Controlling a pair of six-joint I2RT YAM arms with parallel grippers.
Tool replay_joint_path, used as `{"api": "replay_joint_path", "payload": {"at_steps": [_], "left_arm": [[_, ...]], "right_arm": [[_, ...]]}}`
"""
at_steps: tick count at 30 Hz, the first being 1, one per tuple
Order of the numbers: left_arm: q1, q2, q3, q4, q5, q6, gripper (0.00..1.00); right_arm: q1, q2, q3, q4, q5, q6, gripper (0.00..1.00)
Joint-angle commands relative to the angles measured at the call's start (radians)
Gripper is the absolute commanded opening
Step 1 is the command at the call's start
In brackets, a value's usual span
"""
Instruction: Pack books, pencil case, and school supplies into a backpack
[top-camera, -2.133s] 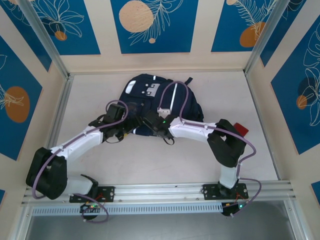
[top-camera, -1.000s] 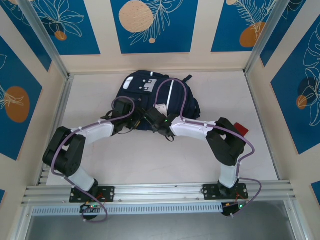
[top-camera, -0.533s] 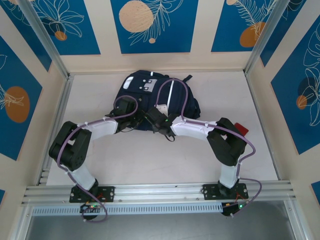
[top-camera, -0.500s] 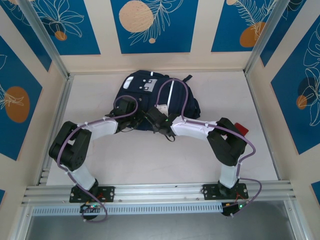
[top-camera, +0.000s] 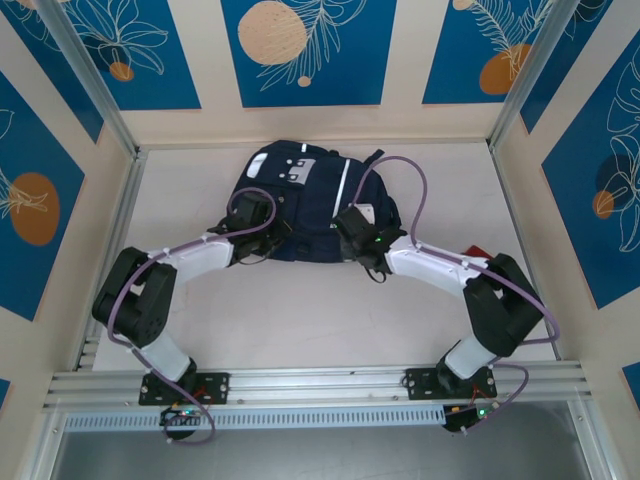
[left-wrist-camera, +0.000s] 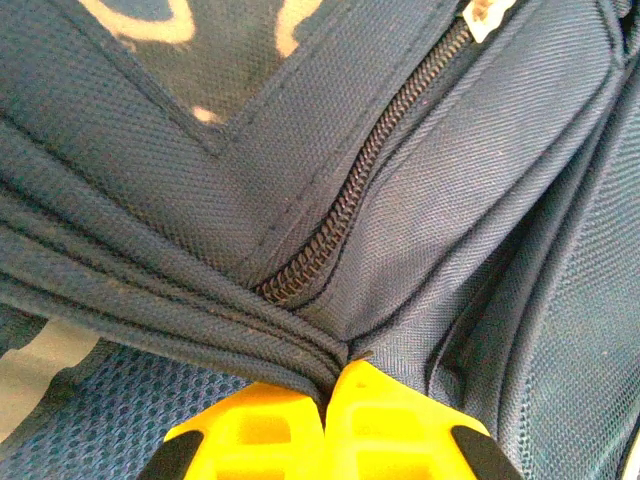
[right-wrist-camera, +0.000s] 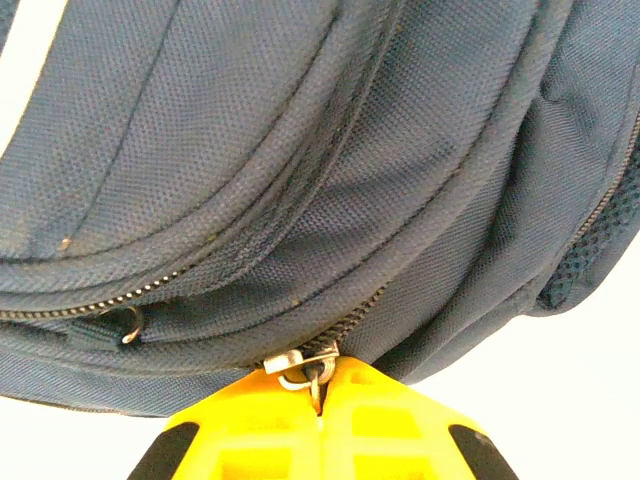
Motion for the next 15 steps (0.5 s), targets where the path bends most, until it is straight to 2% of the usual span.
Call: {"api": "replay_joint_path", "payload": {"at_steps": [1, 6, 10, 13, 15], "left_arm": [[0.037, -0.036, 0.003, -0.139, -0.109, 0.108, 0.00], [0.046, -0.117, -0.007, -0.249, -0.148, 0.180, 0.02], [0.059, -0.229, -0.040, -0.360, -0.180, 0.219, 0.34], [0.064, -0.303, -0.067, -0.426, -0.159, 0.223, 0.48], [0.064, -0.344, -0.104, -0.419, -0.113, 0.199, 0.53]], "right_arm": [[-0.058, -0.068, -0.017, -0.023, -0.034, -0.134, 0.00], [-0.026, -0.065, 0.022, -0.011, -0.289, -0.243, 0.00], [0.026, -0.025, 0.063, -0.005, -0.421, -0.251, 0.00], [0.073, 0.014, 0.094, 0.028, -0.497, -0.227, 0.00], [0.105, 0.047, 0.124, 0.047, -0.523, -0.211, 0.00]]}}
